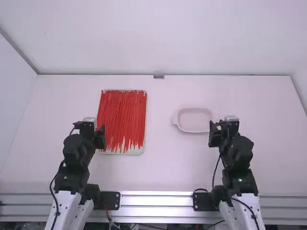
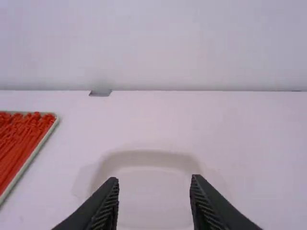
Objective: Fasten the cable tie
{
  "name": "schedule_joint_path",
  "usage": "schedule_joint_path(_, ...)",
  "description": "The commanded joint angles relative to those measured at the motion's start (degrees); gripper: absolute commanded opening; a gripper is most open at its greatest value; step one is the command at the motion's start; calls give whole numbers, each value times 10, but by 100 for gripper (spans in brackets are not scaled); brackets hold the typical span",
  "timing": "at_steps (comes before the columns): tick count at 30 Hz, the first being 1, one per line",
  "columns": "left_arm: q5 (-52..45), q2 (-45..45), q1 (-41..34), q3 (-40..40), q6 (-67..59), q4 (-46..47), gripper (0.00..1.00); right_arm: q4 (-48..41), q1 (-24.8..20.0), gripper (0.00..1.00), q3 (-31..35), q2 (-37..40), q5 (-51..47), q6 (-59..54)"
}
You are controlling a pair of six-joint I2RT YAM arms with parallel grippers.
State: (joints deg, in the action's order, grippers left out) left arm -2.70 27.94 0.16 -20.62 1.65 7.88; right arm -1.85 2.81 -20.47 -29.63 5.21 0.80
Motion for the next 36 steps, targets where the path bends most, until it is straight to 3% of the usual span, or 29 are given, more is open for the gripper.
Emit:
schedule_joint_path(1, -4, 35, 2, -45, 5, 9, 44, -9, 13, 44, -52, -44, -11, 0)
schedule_joint_path(15, -31, 236, 4, -216, -5, 93, 73, -57, 85, 72, -215, -262, 13, -15)
schedule_joint_path(23, -43, 323, 5, -287, 2, 129, 85, -121, 78, 85, -295, -352, 28, -7)
schedule_joint_path(29, -63, 373, 5, -331, 17, 176, 92, -210, 71, 92, -343, -368, 60, 49)
schedule_joint_path(36, -68, 409, 6, -363, 32, 210, 97, -310, 63, 98, -375, -342, 47, 33)
